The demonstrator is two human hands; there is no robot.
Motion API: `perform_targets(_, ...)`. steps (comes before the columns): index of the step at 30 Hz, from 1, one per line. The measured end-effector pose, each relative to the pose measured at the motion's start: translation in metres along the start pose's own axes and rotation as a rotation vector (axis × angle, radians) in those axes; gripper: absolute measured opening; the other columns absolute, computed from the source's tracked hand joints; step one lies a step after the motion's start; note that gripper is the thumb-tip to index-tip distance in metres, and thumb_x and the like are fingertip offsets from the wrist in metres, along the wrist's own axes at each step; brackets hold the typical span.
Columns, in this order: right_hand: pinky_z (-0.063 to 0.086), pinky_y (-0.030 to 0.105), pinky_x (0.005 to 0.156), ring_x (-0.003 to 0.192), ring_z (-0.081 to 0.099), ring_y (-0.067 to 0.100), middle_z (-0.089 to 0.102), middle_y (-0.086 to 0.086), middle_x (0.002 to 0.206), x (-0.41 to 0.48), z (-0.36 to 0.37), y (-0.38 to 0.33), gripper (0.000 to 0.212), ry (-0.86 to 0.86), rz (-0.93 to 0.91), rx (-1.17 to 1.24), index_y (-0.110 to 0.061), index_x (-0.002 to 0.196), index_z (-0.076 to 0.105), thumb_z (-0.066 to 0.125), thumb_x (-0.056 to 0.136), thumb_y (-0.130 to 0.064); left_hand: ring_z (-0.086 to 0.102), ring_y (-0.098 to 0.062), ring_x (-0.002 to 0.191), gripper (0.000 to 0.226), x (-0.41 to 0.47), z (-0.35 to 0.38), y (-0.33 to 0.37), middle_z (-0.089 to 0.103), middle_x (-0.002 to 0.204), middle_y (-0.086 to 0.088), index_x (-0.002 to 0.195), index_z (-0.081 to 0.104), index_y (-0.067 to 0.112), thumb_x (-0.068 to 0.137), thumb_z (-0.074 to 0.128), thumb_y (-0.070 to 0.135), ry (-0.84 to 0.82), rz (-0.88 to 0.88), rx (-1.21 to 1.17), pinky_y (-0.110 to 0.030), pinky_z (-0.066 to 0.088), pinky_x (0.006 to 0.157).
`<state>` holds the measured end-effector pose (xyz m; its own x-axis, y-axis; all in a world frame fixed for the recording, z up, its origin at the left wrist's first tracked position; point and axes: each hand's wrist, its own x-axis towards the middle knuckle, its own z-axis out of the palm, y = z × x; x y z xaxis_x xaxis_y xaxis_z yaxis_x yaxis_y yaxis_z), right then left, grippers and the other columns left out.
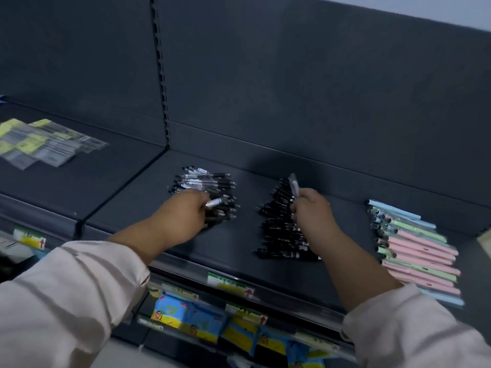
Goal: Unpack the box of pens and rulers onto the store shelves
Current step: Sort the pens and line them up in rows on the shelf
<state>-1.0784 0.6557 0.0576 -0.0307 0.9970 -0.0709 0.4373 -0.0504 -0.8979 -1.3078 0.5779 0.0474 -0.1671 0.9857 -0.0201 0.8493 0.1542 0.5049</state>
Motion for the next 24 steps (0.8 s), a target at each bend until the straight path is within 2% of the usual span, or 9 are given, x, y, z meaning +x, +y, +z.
perform_targets(4, 0.043, 0.025, 0.061, 0.069, 0.053, 0.012, 0.060, -0.003, 0.084, -0.002, 0.035, -0.013, 0.029, -0.142, -0.096, -0.090, -0.023, 0.105, 0.061, 0.044, 0.092, -0.003, 0.051, -0.020, 0.099, 0.027, -0.002, -0.002, -0.026, 0.043, 0.094, 0.004, 0.112, 0.067, 0.026, 0.088, 0.061, 0.016, -0.047, 0.195, 0.192, -0.020, 0.036, 0.078)
perform_targets(8, 0.043, 0.023, 0.066, 0.071, 0.053, 0.007, 0.061, -0.007, 0.086, -0.002, 0.062, -0.017, 0.026, -0.238, -0.110, -0.132, -0.022, 0.109, 0.062, 0.049, 0.094, -0.005, 0.052, -0.020, 0.100, 0.023, 0.002, 0.005, -0.041, 0.049, 0.102, 0.002, 0.107, 0.064, 0.021, 0.083, 0.066, 0.021, -0.083, 0.262, 0.243, -0.024, 0.042, 0.078)
perform_targets(10, 0.043, 0.022, 0.073, 0.077, 0.055, 0.007, 0.061, -0.009, 0.085, -0.002, 0.073, -0.018, 0.022, -0.259, -0.110, -0.134, -0.020, 0.105, 0.063, 0.055, 0.092, -0.004, 0.052, -0.019, 0.098, 0.017, 0.006, 0.006, -0.047, 0.046, 0.097, 0.003, 0.099, 0.062, 0.018, 0.083, 0.065, 0.020, -0.068, 0.270, 0.221, -0.025, 0.042, 0.075)
perform_targets(12, 0.044, 0.020, 0.073, 0.080, 0.058, 0.009, 0.063, -0.005, 0.086, -0.002, 0.081, -0.018, 0.019, -0.271, -0.104, -0.133, -0.022, 0.095, 0.063, 0.061, 0.089, -0.004, 0.051, -0.018, 0.099, 0.014, 0.011, 0.004, -0.053, 0.043, 0.094, 0.006, 0.098, 0.063, 0.021, 0.084, 0.063, 0.020, -0.050, 0.286, 0.230, -0.024, 0.041, 0.075)
perform_targets(14, 0.045, 0.019, 0.068, 0.075, 0.058, 0.009, 0.063, -0.002, 0.082, -0.003, 0.088, -0.020, 0.020, -0.275, -0.106, -0.136, -0.024, 0.086, 0.061, 0.064, 0.087, -0.004, 0.050, -0.017, 0.104, 0.015, 0.017, 0.000, -0.058, 0.047, 0.098, 0.006, 0.101, 0.063, 0.025, 0.087, 0.061, 0.024, -0.038, 0.317, 0.271, -0.024, 0.041, 0.080)
perform_targets(18, 0.046, 0.023, 0.067, 0.067, 0.057, 0.010, 0.064, 0.002, 0.079, -0.002, 0.099, -0.019, 0.025, -0.268, -0.086, -0.086, -0.026, 0.083, 0.060, 0.060, 0.089, -0.002, 0.049, -0.019, 0.109, 0.020, 0.028, -0.003, -0.067, 0.056, 0.109, 0.003, 0.109, 0.064, 0.028, 0.090, 0.057, 0.028, 0.011, 0.389, 0.364, -0.029, 0.042, 0.088)
perform_targets(21, 0.048, 0.025, 0.067, 0.069, 0.056, 0.011, 0.062, 0.001, 0.080, -0.004, 0.105, -0.023, 0.027, -0.257, -0.056, 0.026, -0.024, 0.084, 0.061, 0.057, 0.089, 0.002, 0.055, -0.026, 0.096, 0.017, 0.029, -0.009, -0.069, 0.064, 0.096, -0.003, 0.100, 0.070, 0.018, 0.084, 0.065, 0.019, 0.144, 0.442, 0.187, -0.030, 0.041, 0.079)
perform_targets(24, 0.048, 0.017, 0.058, 0.067, 0.056, 0.010, 0.061, 0.003, 0.080, -0.008, 0.109, -0.035, 0.020, -0.267, -0.007, 0.156, -0.016, 0.091, 0.062, 0.055, 0.091, 0.003, 0.060, -0.020, 0.088, 0.013, 0.028, -0.025, -0.064, 0.068, 0.091, 0.002, 0.097, 0.069, 0.017, 0.084, 0.066, 0.015, 0.226, 0.337, -0.108, -0.032, 0.048, 0.077)
